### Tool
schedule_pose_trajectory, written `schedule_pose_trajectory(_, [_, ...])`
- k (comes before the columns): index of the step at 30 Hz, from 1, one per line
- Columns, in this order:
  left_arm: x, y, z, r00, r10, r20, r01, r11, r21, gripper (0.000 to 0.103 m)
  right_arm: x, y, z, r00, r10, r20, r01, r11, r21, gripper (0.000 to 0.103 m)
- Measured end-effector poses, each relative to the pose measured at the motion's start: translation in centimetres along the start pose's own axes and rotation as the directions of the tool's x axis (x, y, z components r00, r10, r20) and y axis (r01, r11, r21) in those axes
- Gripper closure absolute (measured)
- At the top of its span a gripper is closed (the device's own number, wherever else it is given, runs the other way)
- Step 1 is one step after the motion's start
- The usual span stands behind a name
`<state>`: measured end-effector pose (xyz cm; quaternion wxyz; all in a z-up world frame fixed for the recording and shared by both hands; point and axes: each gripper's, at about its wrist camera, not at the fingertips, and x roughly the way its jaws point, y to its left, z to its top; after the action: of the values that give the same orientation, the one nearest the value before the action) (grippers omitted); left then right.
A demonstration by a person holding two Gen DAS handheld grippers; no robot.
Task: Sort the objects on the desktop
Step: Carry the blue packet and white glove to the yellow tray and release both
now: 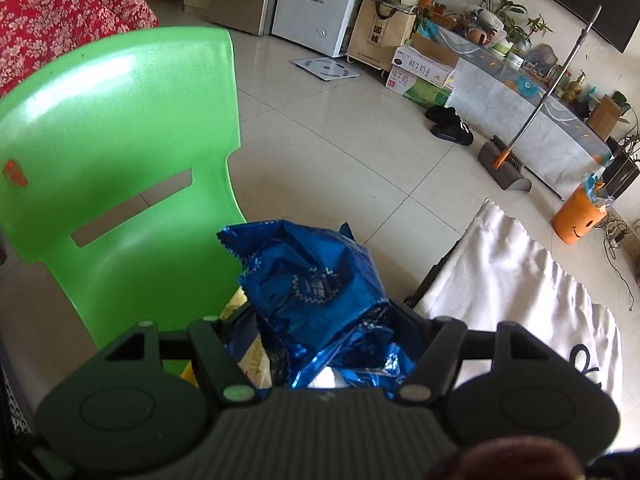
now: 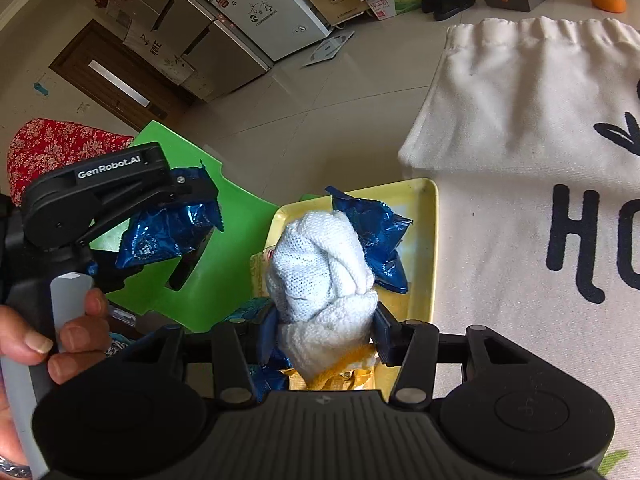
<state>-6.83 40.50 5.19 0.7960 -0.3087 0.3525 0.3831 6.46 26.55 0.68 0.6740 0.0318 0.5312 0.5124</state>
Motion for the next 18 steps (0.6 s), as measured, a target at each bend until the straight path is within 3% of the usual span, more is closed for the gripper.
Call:
schedule_pose_trajectory(2, [0.9, 0.4, 0.2, 1.0, -0.017, -0.013, 0.017, 1.0, -0.02, 0.035, 0.9, 0.3, -0.2, 1.0, 0.007, 0.0, -0.007, 1.0, -0.007, 0.054])
schedule_pose_trajectory(8, [3.3, 1.5, 0.1, 0.999, 0.024, -0.034, -0.026, 0.999, -0.033, 0.037, 3.2, 0.8, -0.3, 1.0, -0.004, -0.007, 0.004, 1.0, -0.005, 0.054])
schedule_pose_trajectory(13, [4.8, 1.9, -0.2, 0.997, -0.011, -0.073, 0.007, 0.998, -0.06, 0.036, 4.5, 0.6, -0.4, 0.999, -0.03, -0.018, 0.03, 1.0, -0.004, 0.054])
schedule_pose_trajectory(18, [5.6, 2.5, -0.6, 0.995, 0.019, -0.098, -0.026, 0.997, -0.07, 0.037, 5.0, 0.4, -0.4, 0.999, -0.042, -0.022, 0.042, 0.999, -0.001, 0.054])
